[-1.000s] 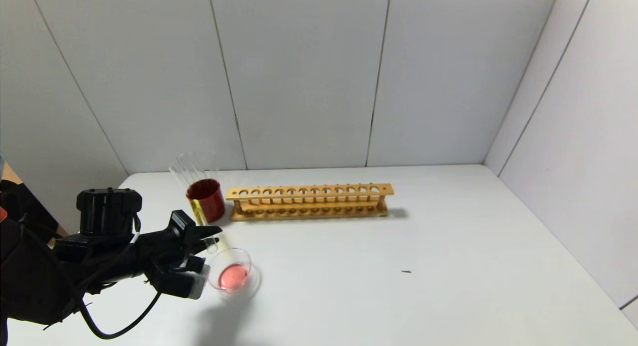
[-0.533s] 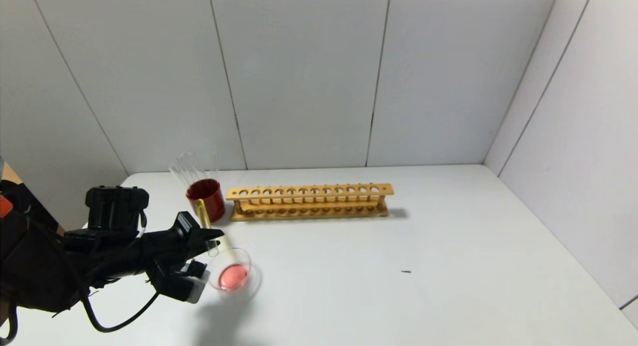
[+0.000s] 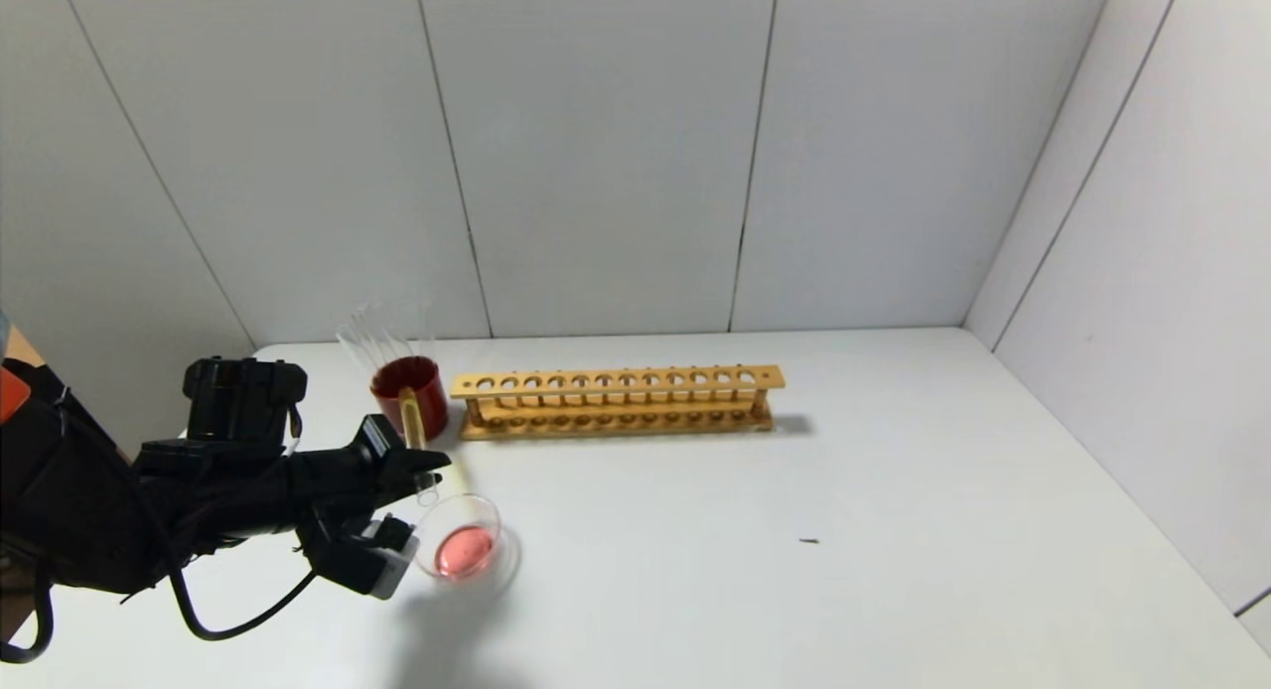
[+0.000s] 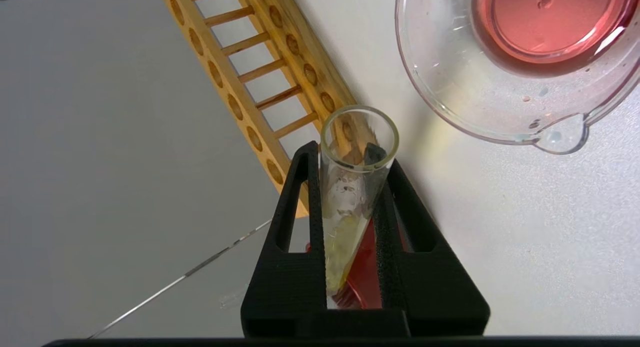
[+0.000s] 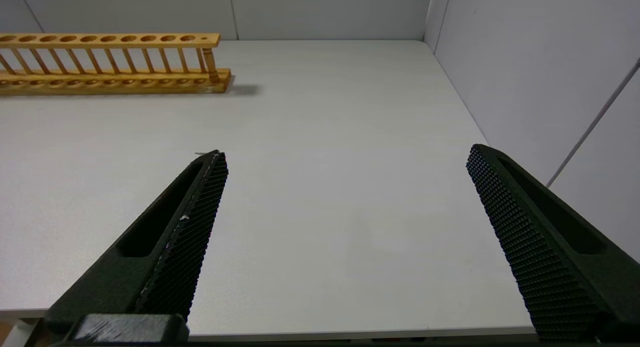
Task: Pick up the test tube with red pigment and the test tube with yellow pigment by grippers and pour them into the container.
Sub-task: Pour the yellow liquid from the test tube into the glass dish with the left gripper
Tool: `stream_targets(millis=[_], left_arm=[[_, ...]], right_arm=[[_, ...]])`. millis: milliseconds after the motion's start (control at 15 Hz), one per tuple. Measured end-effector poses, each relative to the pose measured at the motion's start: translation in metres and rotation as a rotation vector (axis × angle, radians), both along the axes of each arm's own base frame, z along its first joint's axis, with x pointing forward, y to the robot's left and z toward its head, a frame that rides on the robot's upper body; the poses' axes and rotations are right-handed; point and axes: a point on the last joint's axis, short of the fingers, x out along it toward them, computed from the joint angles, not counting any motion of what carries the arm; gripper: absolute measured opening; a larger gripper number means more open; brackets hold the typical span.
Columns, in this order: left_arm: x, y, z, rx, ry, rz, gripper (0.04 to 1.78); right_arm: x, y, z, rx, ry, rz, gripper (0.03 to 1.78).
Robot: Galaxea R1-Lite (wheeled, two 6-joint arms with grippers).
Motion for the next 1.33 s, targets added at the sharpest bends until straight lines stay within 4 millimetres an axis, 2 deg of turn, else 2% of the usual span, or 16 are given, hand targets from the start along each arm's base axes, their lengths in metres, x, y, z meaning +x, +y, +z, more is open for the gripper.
stream_targets(millis=[1333], left_arm=[[0.0021, 0.0007, 0.0079, 0.114, -0.097, -0.059, 0.33]], right_arm=[[0.0, 0.0, 0.0, 0.0, 0.0, 0.0, 1.75]])
